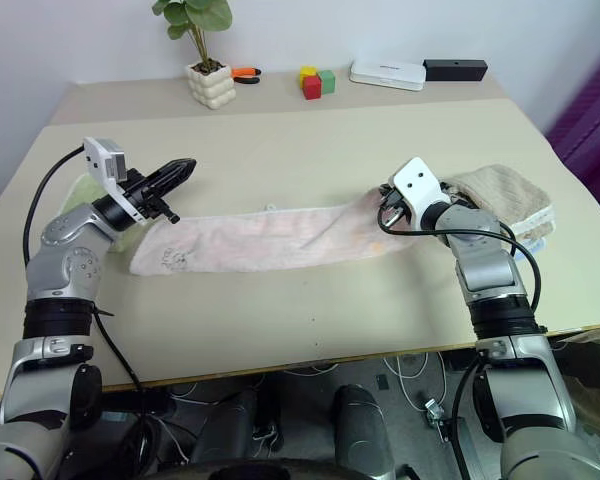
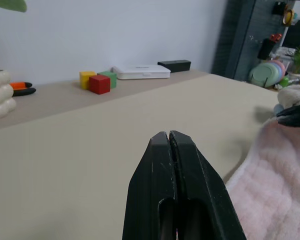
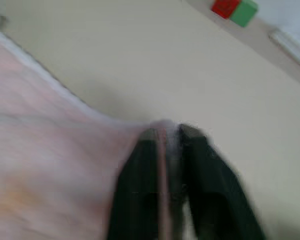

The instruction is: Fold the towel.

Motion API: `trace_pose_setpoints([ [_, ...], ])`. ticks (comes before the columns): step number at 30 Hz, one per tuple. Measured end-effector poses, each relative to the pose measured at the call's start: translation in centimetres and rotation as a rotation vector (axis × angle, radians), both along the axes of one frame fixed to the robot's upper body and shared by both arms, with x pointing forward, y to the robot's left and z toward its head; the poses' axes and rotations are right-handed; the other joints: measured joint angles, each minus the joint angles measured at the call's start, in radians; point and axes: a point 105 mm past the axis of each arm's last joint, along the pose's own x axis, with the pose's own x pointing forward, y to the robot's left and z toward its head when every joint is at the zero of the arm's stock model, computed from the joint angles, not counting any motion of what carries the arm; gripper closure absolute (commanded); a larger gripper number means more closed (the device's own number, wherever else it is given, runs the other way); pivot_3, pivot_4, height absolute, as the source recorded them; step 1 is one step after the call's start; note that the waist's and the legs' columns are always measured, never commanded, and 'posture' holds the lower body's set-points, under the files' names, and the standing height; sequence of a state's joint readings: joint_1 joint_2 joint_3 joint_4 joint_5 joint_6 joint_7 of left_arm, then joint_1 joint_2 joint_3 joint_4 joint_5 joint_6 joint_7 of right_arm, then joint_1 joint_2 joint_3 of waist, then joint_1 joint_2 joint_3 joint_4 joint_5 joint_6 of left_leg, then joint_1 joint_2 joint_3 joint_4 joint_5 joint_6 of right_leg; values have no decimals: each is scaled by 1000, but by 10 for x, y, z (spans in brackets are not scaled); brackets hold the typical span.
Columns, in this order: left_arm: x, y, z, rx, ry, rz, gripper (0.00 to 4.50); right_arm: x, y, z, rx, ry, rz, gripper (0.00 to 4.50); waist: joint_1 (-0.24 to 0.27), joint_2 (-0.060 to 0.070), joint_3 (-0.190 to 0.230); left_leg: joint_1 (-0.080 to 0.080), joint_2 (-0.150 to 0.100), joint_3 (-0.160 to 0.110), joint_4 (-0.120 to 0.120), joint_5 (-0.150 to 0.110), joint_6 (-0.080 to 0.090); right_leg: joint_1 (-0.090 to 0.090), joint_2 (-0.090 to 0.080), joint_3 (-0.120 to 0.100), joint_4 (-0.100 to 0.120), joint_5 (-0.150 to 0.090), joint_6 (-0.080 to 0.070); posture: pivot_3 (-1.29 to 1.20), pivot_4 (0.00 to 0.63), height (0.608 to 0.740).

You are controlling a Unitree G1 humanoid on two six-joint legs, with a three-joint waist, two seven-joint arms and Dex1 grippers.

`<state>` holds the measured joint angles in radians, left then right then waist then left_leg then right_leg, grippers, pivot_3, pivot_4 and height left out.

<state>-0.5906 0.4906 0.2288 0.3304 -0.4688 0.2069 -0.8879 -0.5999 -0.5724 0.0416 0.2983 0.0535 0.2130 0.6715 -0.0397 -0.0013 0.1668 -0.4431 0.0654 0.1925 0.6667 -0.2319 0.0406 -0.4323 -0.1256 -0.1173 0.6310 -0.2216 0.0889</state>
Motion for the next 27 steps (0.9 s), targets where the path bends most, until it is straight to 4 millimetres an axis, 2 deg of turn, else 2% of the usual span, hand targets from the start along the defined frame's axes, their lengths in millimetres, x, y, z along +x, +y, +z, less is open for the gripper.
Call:
trace_pose_setpoints([
  [2,0,0,-1,0,1,-1,4500,0,0,0,-14,-5,-3,1605,0,0,0,0,0,0,0,0,0,0,0,0,0,0,0,0,150,740],
  [10,-1,0,-2,2,3,-4,4500,7,-7,12,-87,-108,-58,1605,-2,0,0,0,0,0,0,0,0,0,0,0,0,0,0,0,150,740],
  [12,-1,0,-2,1,2,-1,4500,7,-6,16,-22,-108,-58,1605,-2,0,0,0,0,0,0,0,0,0,0,0,0,0,0,0,150,740],
  [15,1,0,-2,-15,9,9,4500,3,10,27,183,-79,-8,1605,-2,0,0,0,0,0,0,0,0,0,0,0,0,0,0,0,150,740],
  [18,4,-11,3,-148,33,6,4500,-1,31,42,459,-66,19,2461,0,0,0,0,1,-1,0,0,0,0,0,0,0,0,0,0,150,740],
  [20,5,-29,4,-224,64,-13,4500,-7,51,39,560,-30,44,3392,5,0,0,0,1,-2,0,0,0,1,0,0,0,0,0,0,150,740],
  [22,7,-36,0,-259,94,20,4500,-9,65,28,635,7,22,4449,5,0,0,0,0,-2,0,0,0,2,0,0,0,0,0,0,150,740],
  [25,6,-45,-17,-304,149,78,4500,-4,66,14,710,30,-83,4486,3,0,0,0,0,-2,0,0,0,2,0,0,0,0,0,0,150,740],
  [27,4,-54,-42,-298,222,109,4500,2,55,4,704,29,-169,4486,5,0,0,0,-1,-2,0,0,0,2,0,-1,0,0,0,0,150,740],
])
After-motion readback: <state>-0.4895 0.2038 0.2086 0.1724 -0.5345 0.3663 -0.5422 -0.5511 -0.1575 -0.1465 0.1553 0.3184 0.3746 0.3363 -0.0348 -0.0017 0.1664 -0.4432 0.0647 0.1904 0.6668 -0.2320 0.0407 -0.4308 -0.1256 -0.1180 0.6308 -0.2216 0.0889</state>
